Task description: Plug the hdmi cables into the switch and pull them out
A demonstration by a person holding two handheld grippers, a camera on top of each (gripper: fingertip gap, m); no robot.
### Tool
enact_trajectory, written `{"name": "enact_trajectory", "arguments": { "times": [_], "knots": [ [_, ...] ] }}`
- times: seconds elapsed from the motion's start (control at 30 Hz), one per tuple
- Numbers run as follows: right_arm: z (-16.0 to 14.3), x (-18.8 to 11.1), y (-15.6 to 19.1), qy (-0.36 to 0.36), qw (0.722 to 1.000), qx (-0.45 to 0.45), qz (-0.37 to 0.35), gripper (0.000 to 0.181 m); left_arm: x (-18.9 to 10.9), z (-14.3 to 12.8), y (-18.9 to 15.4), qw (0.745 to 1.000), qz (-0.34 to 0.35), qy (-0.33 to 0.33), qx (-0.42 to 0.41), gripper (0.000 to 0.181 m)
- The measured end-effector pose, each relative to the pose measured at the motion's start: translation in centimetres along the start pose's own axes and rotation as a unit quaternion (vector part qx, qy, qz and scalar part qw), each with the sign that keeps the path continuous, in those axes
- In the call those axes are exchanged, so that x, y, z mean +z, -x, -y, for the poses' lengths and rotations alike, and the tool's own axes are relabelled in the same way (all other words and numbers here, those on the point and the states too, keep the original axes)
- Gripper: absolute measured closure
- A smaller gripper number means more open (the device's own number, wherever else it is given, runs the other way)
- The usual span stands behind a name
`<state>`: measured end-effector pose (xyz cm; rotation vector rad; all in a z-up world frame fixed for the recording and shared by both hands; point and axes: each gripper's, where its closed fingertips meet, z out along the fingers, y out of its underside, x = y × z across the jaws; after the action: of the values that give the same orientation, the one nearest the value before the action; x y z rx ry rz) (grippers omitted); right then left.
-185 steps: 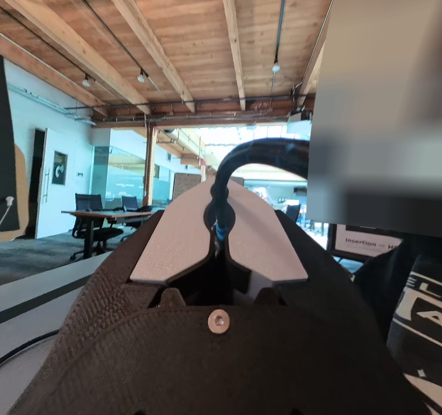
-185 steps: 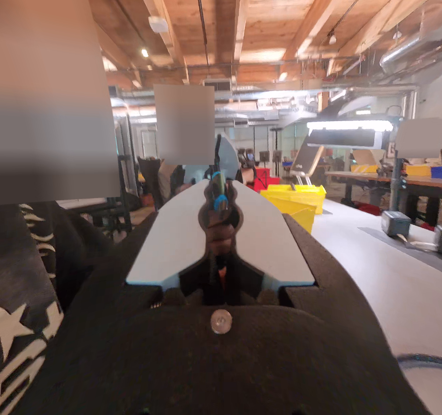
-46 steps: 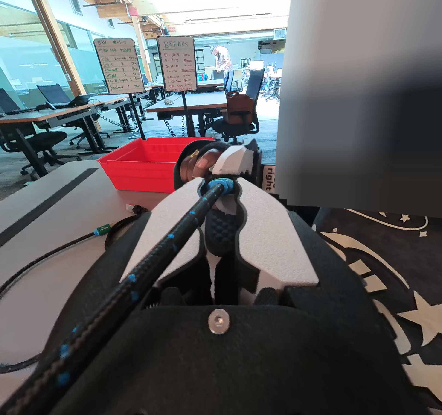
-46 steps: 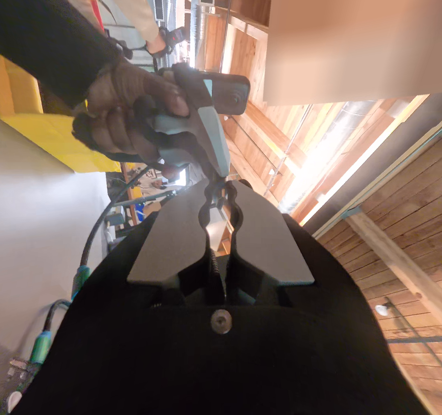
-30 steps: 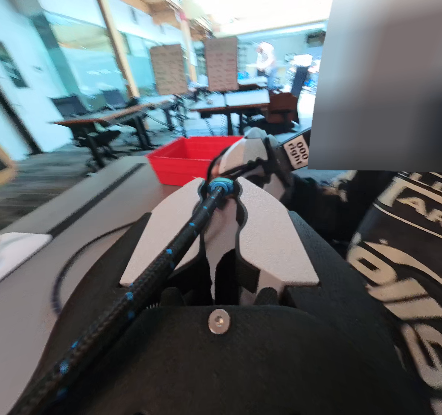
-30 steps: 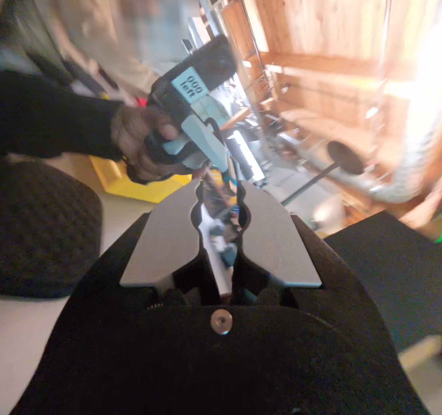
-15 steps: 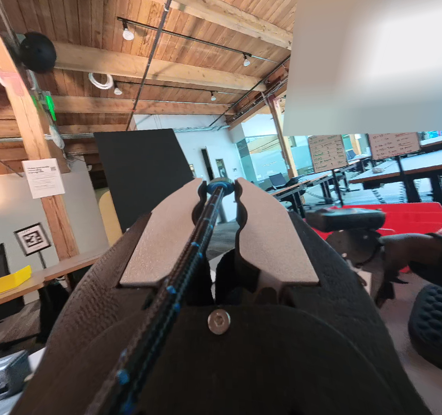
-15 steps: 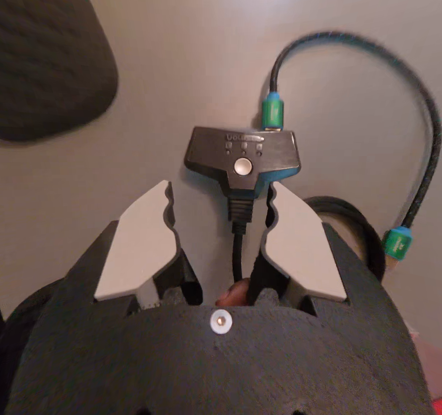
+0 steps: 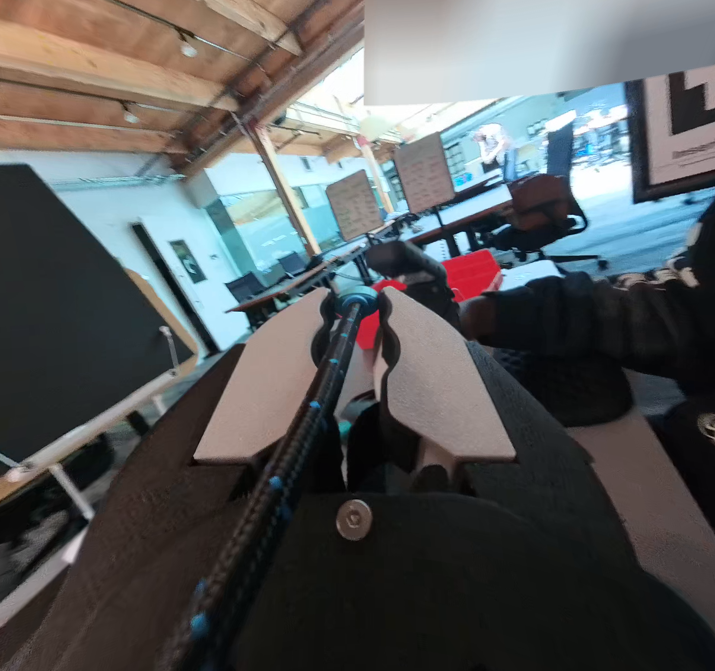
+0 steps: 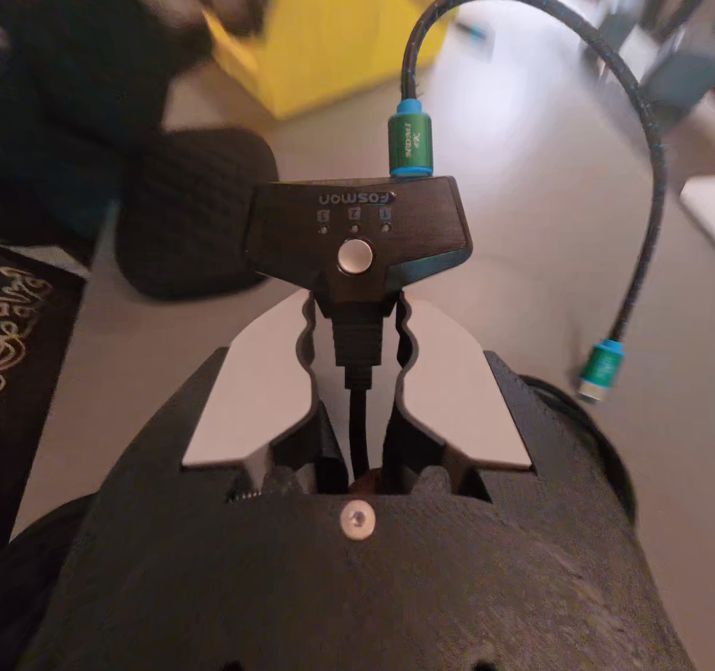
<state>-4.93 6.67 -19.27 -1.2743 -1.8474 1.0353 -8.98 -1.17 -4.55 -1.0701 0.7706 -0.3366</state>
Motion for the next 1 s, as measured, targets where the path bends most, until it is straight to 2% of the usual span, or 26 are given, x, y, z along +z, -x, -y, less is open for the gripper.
{"name": "enact_trajectory", "arguments": {
  "times": [0.03,0.13,0.23,0.33,0.47,0.57,0.7,0.87,1.0],
  "knots": [
    [1.3,-0.5,0.4,-0.041,0.999,-0.016,0.003,0.141,0.2,-0.5,-0.2,1.0,-0.011,0.003,-0.011,0.16],
    [3.7,-1.5,1.5,-0.122,0.991,-0.042,0.024,0.141,0.6,-1.8,-1.3,0.998,-0.052,0.027,-0.034,0.16],
    [4.6,-1.9,2.8,-0.151,0.985,-0.061,0.052,0.141,1.0,-3.4,-3.0,0.992,-0.098,0.072,-0.03,0.16],
    [4.7,-2.0,3.4,-0.153,0.983,-0.078,0.059,0.141,1.4,-4.2,-4.2,0.987,-0.129,0.096,-0.027,0.16],
    [4.5,-2.0,2.9,-0.146,0.985,-0.086,0.04,0.141,1.2,-4.6,-4.3,0.982,-0.136,0.12,-0.051,0.16],
    [4.2,-1.7,3.1,-0.136,0.986,-0.091,0.043,0.141,0.8,-5.0,-4.7,0.978,-0.146,0.144,-0.038,0.16],
    [4.0,-1.5,3.2,-0.127,0.987,-0.087,0.051,0.141,0.8,-5.4,-5.1,0.975,-0.152,0.158,-0.019,0.16],
    [4.1,-1.3,3.7,-0.133,0.985,-0.077,0.073,0.142,0.8,-5.3,-5.6,0.97,-0.167,0.167,-0.052,0.16],
    [4.7,-1.3,3.5,-0.157,0.983,-0.051,0.077,0.142,1.4,-5.0,-5.4,0.973,-0.152,0.165,-0.055,0.159]
  ]
}}
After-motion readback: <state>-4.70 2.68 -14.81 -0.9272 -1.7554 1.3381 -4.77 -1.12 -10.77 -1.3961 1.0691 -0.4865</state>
